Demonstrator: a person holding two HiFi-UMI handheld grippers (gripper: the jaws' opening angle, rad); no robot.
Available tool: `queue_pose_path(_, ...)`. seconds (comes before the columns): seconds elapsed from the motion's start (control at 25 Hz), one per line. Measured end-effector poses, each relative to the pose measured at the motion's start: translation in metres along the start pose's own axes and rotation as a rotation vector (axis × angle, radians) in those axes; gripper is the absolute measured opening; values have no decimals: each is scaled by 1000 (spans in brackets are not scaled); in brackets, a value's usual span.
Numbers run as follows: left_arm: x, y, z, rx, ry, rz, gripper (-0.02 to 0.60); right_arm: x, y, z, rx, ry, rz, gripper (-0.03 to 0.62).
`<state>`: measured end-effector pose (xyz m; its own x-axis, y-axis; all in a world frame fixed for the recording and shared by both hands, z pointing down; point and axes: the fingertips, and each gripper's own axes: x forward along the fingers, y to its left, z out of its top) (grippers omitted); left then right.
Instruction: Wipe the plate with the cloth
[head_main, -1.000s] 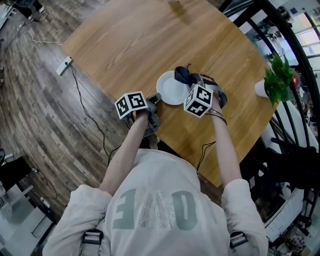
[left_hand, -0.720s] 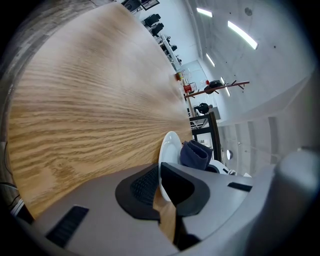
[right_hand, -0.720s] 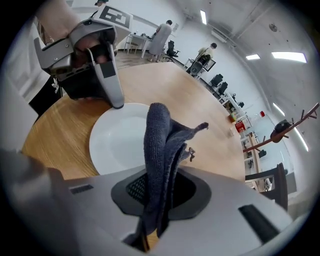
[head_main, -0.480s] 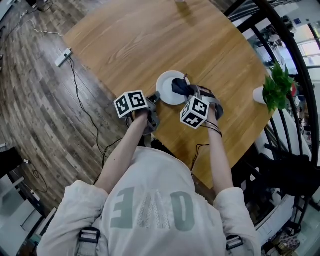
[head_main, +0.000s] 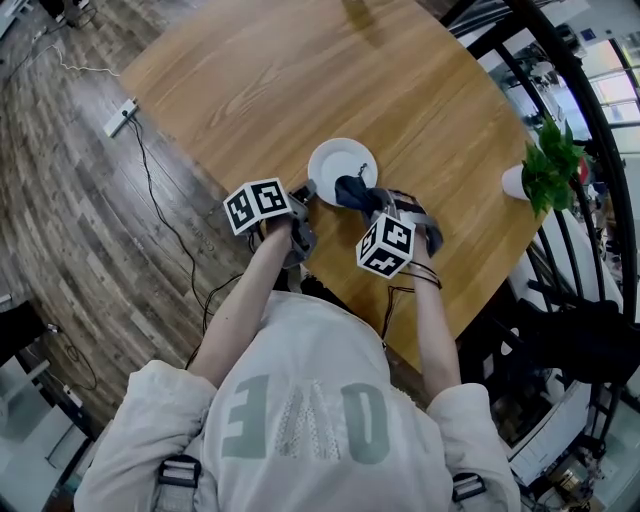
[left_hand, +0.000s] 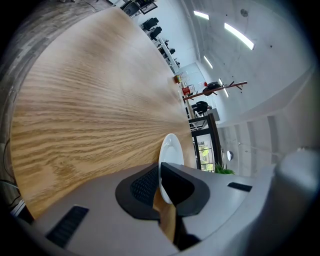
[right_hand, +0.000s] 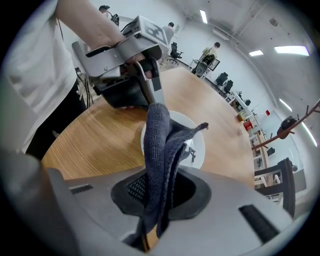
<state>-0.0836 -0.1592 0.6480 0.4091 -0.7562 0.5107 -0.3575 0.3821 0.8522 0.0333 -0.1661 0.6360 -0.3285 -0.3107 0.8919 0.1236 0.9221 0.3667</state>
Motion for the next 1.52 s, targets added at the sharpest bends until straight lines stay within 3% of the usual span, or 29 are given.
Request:
queue_pose_path(0.16, -1, 0, 3, -23, -9, -3, 21, 4, -33, 9, 35, -16, -37, 54)
queue_pose_path(0.4, 2, 1, 0, -20, -7, 3, 21, 38, -89, 31, -13, 1, -96, 52)
queue_pose_path(0.56, 0, 0, 0, -26, -9, 4, 21, 54, -100, 38, -67, 33, -106, 54)
queue_pose_path(0.72, -1, 1, 2, -25, -21, 5, 21, 54, -90, 38, -115, 37, -97, 52)
queue_pose_path(1.08, -1, 2, 1, -8, -23, 11, 21, 17, -1, 21, -198, 34, 96, 52)
queue_pose_path(1.4, 0, -1, 0, 29, -10, 19, 21, -1, 31, 19, -236, 32, 89, 54)
queue_pose_path(1.52, 2, -3, -3, 61, 10, 16, 21, -3, 11, 23, -161, -8, 28, 52)
